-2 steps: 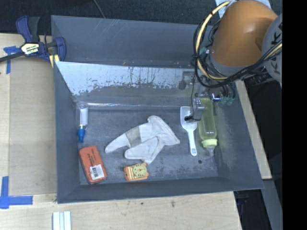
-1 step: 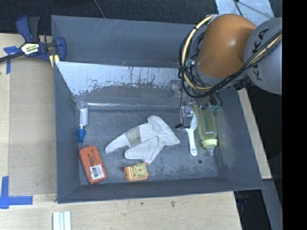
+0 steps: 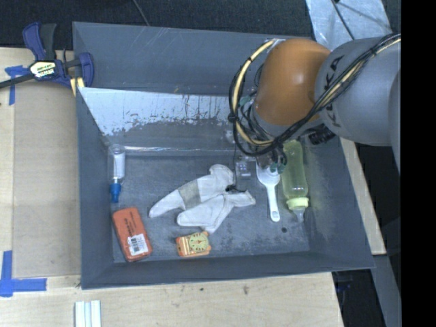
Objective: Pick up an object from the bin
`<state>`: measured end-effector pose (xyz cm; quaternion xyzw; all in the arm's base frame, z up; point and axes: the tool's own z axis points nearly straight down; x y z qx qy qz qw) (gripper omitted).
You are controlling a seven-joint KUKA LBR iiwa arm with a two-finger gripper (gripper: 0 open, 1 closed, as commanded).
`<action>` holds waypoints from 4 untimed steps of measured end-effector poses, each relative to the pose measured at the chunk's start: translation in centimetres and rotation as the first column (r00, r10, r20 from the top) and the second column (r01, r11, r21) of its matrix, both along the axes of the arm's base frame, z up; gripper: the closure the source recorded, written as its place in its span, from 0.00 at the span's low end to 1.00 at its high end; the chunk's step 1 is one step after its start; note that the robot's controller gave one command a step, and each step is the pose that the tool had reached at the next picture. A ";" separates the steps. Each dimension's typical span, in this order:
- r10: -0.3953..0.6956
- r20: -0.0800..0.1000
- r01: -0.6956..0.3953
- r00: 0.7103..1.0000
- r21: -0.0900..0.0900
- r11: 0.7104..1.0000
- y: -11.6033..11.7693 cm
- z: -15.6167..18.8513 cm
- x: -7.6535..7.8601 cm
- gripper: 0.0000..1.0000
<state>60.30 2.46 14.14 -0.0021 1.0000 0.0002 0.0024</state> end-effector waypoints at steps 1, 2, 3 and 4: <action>-0.093 -0.003 0.093 0.996 0.001 0.996 1.0 -3.0 -1.3 0.00; 0.017 0.004 -0.017 1.000 -0.001 1.000 3.2 -6.9 -1.6 1.00; 0.018 0.001 -0.018 1.000 0.000 1.000 3.2 -7.0 -1.7 0.00; 0.019 0.003 -0.019 1.000 0.000 1.000 3.2 -6.9 -1.6 1.00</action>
Offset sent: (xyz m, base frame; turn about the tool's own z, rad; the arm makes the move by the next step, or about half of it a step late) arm -0.0191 0.0327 -0.0714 -0.0185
